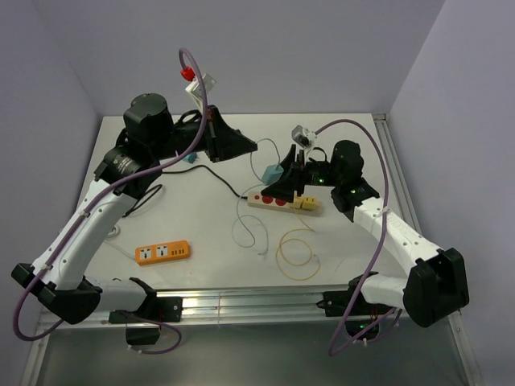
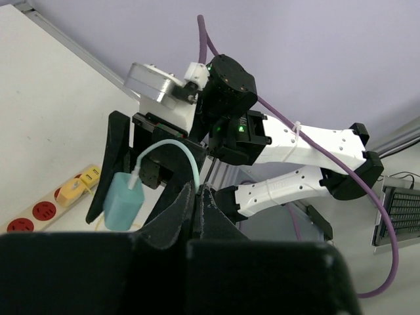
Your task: Insert the plug
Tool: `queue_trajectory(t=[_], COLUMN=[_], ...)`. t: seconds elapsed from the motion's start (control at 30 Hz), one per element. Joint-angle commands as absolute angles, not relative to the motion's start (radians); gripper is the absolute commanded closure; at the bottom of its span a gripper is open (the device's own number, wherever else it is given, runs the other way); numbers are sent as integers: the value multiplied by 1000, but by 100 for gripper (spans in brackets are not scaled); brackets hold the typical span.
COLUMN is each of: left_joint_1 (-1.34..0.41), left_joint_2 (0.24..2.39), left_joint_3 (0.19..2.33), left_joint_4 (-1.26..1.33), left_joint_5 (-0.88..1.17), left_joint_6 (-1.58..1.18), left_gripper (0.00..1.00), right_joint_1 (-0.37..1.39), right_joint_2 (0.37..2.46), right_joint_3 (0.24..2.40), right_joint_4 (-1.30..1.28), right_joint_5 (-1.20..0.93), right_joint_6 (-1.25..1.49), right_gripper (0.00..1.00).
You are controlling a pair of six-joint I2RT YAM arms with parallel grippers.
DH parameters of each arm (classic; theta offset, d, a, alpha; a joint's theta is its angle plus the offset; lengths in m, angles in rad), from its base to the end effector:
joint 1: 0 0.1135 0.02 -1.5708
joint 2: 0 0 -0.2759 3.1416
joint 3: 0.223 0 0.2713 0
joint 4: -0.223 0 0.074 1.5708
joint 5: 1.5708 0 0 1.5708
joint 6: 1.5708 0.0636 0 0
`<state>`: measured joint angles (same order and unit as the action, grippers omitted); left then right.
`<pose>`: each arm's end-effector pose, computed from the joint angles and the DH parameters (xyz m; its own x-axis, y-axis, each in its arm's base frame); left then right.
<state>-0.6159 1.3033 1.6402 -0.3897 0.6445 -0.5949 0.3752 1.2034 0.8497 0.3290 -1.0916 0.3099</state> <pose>0.2241 -0.2054 0.5171 -0.5689 -0.1462 -0.8093 0.7639 0.2704 -0.5859 0.2521 0.1599 0.3331 -0.3251 0.0231 -0.9454 -0.9400 0.1017 0.3257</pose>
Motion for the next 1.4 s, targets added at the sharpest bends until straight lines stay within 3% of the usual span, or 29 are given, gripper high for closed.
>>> queue_trajectory(t=[0.0,0.23,0.3,0.43,0.53,0.57,0.67,0.73,1.0,1.17,1.37], left_joint_1=[-615,-615,-615,-614,-614,-612,-612,-614,-615,-615,-633], left_joint_2=[1266,1258,1249,1223,1194,1169,1123,1103,1108,1092,1132], left_joint_3=[1637,1626,1618,1606,1606,1595,1582,1577,1436,1273,1238], left_joint_4=[-314,-318,-331,-405,-511,-524,-532,-517,-418,-260,-255], left_joint_5=[687,690,675,579,370,333,301,337,713,876,925], left_joint_6=[-620,-609,-595,-537,-482,-454,-375,-342,-317,-380,-397], left_gripper=[100,100,100,98,53,28,6,2,0,11,28], right_joint_1=[380,382,382,383,402,428,486,517,653,667,678], right_joint_2=[1164,1152,1152,1154,1109,1094,1065,1074,1092,1091,1072], right_joint_3=[841,810,821,854,870,877,916,949,1051,1068,1077], right_joint_4=[474,539,497,376,221,166,8,-73,-255,-267,-268], right_joint_5=[-1187,-1177,-1175,-1167,-1132,-1097,-1059,-1054,-1078,-1124,-1068], right_joint_6=[314,356,333,317,220,184,103,81,9,17,38], right_gripper=[35,71,98,100,100,100,100,100,100,100,100])
